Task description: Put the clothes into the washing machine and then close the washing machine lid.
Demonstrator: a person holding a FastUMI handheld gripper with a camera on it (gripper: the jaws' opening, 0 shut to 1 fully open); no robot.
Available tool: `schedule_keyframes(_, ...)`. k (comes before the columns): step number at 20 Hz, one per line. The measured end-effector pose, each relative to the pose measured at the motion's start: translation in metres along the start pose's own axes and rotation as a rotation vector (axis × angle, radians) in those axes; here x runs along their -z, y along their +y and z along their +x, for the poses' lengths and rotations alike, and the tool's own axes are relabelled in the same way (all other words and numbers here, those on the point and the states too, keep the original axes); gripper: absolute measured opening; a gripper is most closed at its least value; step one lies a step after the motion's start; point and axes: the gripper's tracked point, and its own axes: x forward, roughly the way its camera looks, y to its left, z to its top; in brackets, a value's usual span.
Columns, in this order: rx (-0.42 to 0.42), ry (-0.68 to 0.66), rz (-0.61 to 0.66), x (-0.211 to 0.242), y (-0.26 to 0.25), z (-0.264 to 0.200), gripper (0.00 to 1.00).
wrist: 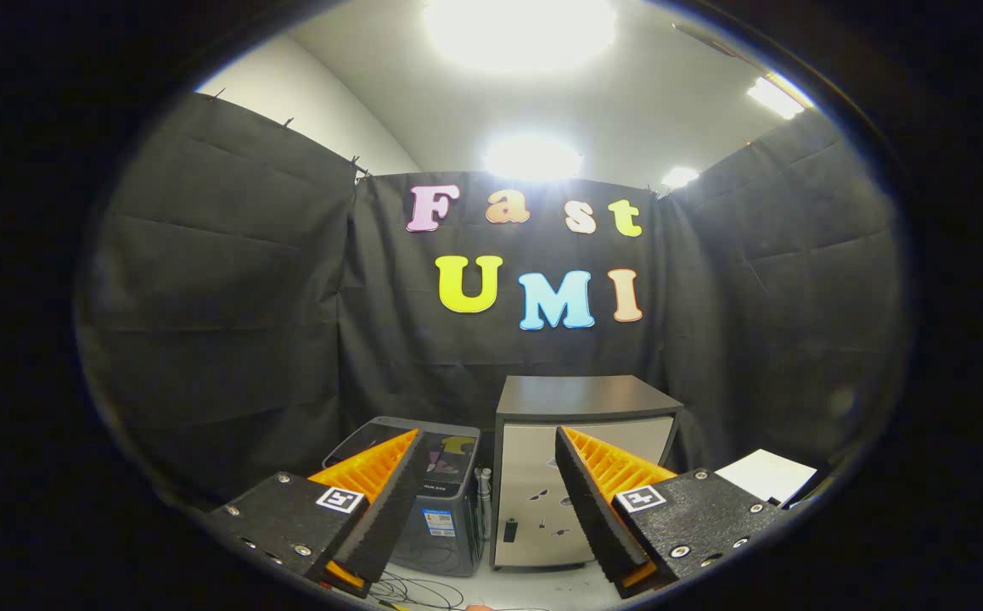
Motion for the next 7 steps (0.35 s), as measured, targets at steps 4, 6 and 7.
schedule_keyframes(4,0.010,-0.007,0.007,-0.0004,0.0022,0.0024,0.92)
schedule_keyframes(6,0.017,-0.005,0.012,-0.0002,0.0036,0.0048,0.92)
schedule_keyframes(7,0.023,-0.005,0.012,0.0000,0.0028,0.0061,0.92)
